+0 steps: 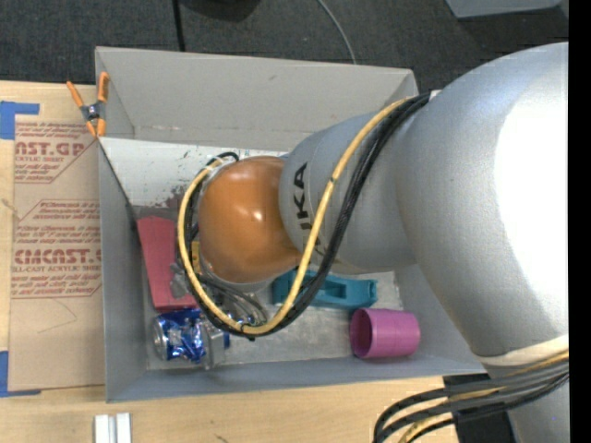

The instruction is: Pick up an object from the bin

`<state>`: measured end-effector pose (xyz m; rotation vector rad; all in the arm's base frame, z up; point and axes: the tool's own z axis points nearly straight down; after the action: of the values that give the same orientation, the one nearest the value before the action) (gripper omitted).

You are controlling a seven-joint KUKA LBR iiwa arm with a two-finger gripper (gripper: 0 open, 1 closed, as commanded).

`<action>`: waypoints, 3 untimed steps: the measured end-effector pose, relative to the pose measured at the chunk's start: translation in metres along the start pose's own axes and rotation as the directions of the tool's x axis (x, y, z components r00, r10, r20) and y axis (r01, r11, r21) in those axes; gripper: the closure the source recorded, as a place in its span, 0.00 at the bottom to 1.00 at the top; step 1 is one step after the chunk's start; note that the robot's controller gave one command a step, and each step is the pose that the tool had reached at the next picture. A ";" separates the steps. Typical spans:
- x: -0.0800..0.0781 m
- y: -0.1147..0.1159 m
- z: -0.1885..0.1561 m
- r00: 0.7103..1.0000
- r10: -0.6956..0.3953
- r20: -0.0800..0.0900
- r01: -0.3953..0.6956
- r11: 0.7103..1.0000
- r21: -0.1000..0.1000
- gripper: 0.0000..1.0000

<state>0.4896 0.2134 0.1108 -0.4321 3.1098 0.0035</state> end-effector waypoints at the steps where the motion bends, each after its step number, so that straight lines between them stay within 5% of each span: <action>1: -0.012 0.008 0.026 0.998 -0.055 0.008 0.055 0.999 0.001 0.00; 2: -0.027 0.011 0.033 0.982 0.188 0.010 -0.188 0.982 -0.008 1.00; 3: -0.027 0.011 0.033 0.982 0.188 0.010 -0.188 0.982 -0.008 1.00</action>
Offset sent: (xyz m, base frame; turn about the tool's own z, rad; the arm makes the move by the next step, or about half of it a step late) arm 0.0191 0.0134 -0.0408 0.1904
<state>0.5127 0.2314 0.0784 -0.1357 3.1277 0.0175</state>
